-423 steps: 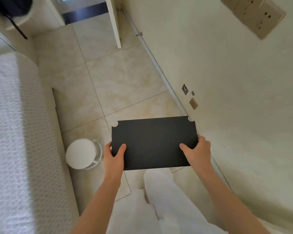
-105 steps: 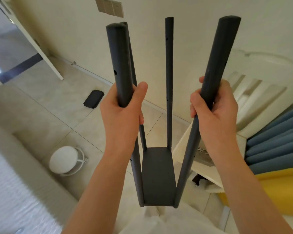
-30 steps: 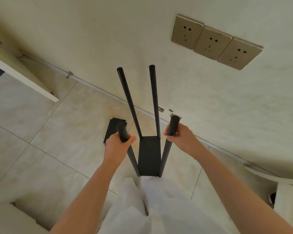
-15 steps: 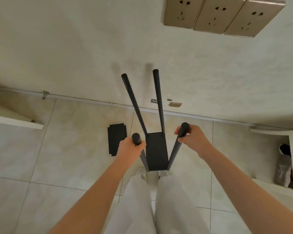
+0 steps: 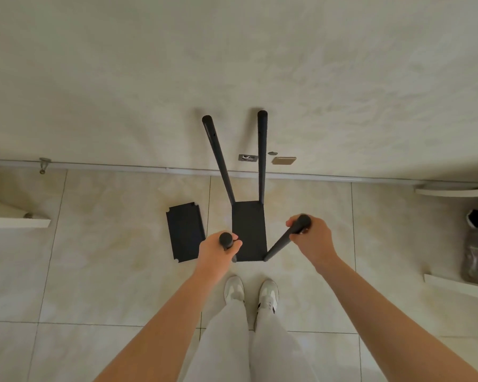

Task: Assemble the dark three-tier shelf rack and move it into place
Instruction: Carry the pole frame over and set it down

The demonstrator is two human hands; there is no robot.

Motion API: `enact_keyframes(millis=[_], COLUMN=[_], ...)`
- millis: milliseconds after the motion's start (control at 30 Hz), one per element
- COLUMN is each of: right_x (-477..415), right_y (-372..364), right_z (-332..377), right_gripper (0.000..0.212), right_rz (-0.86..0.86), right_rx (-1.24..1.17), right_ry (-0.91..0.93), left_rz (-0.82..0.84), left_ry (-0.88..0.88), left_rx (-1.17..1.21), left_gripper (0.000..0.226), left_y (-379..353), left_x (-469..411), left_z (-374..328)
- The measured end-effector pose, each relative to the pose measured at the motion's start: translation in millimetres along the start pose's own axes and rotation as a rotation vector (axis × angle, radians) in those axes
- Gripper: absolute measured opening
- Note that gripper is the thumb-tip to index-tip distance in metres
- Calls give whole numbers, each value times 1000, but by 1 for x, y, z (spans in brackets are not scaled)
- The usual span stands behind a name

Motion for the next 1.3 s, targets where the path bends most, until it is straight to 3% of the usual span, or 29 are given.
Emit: enact_keyframes(millis=[533,733,833,1000,1100,1300], right_x=[-41,-52,-53,-58,-53,-39], right_y=[-34,-43,-44,-36,-35,-46], right_z=[-53,-65,-69,-85,-93,-121], right_gripper=[36,35,34,34,30,37], right_rz=[-29,21,23,37,88,97], right_rx=[-208,-195,-205,-90,51,207], right_ry=[-97,-68,-59,-89,-52,2], left_rz=[-117,-124,-66,133,123,144], left_ry=[32,72,92,-58,-127,-82], left_rx=[84,123,98,-131,-252,-273], left_gripper=[19,16,26,45,36,31], left_y=[-49,-63,-72,-81,-82,-97], left_x=[-13,-12,-13,1,17,41], left_z=[51,66,67,55,53,68])
Point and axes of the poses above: each hand's wrist, its own x-axis away from the middle knuckle, its own y-axis out of the back of the hand, z = x × y, the point moved 6 cm from there along -x, towards the middle knuckle, and after that the axes turned 15 degrees about -y, right-handed, at the moved point
